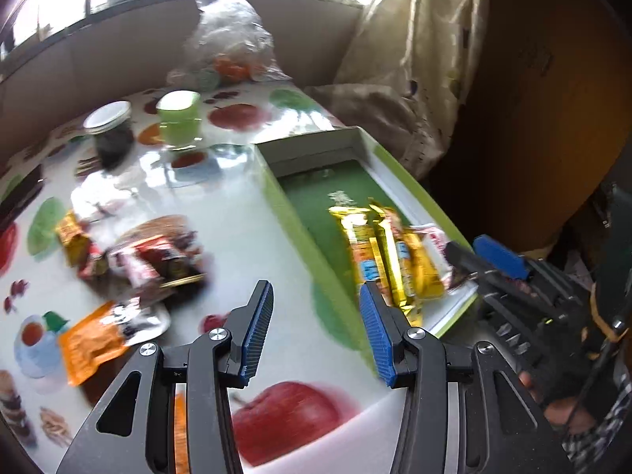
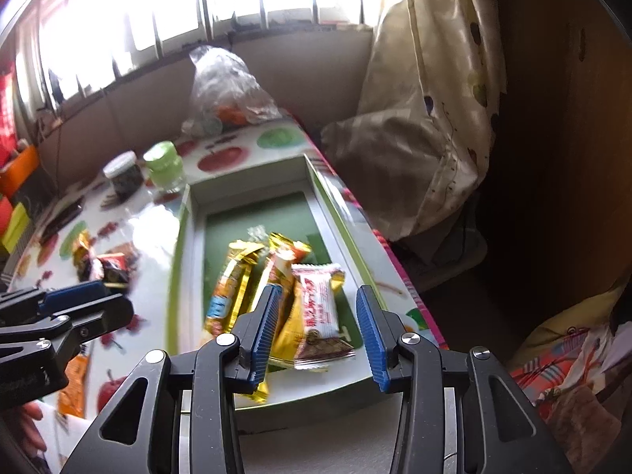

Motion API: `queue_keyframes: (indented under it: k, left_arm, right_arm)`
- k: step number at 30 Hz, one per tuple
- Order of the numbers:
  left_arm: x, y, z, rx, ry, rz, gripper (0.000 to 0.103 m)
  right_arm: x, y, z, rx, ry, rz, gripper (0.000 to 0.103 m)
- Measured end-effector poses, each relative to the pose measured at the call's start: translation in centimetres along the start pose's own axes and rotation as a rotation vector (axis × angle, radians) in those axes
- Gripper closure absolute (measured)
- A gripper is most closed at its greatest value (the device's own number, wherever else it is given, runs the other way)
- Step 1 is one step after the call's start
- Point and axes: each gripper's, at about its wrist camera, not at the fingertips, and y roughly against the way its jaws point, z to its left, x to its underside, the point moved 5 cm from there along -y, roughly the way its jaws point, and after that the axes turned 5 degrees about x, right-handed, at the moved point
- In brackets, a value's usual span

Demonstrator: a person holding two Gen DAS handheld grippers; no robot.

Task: Organize snacks
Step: 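Withdraw both grippers from the box toward the snack pile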

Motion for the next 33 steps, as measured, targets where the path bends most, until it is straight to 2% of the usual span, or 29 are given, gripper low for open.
queue_keyframes:
  k: [9, 12, 14, 17, 23, 27, 33]
  left_arm:
    - [1.2, 3.4, 6.5, -0.083, 0.128, -0.053, 0.056]
    - [1.8, 4.5, 8.7, -0.122, 0.165, -0.072, 0.056]
    - [2.3, 5.1, 10.1, -0.141, 0.198, -0.079, 0.056]
    - [3.0, 5.9, 12.0, -0.166, 0.238, -0.090, 0.056]
    - [5.0, 6.5, 14.4, -0.180, 0.286, -0.076, 0.056]
    - [6.3, 6.2, 15.2, -0.185, 0.304, -0.052, 0.056]
    - [7.3, 6.1, 15.9, -0.180, 0.316, -0.042, 0.056]
  right_arm:
    - [0.2, 1.9, 4.2, -0.080, 0.068, -0.016, 0.063]
    - [0.9, 2.2, 5.6, -0.087, 0.081, 0.008, 0.063]
    - [1.5, 2.3, 7.1, -0.143, 0.092, 0.029, 0.063]
    - [2.4, 2.2, 9.4, -0.175, 0.145, 0.046, 0.063]
    - [5.0, 1.2, 13.8, -0.334, 0.171, 0.150, 0.063]
    - [6.5, -0.2, 15.9, -0.489, 0.135, 0.257, 0.063]
    - [7.5, -1.0, 17.4, -0.589, 0.078, 0.330, 0.063]
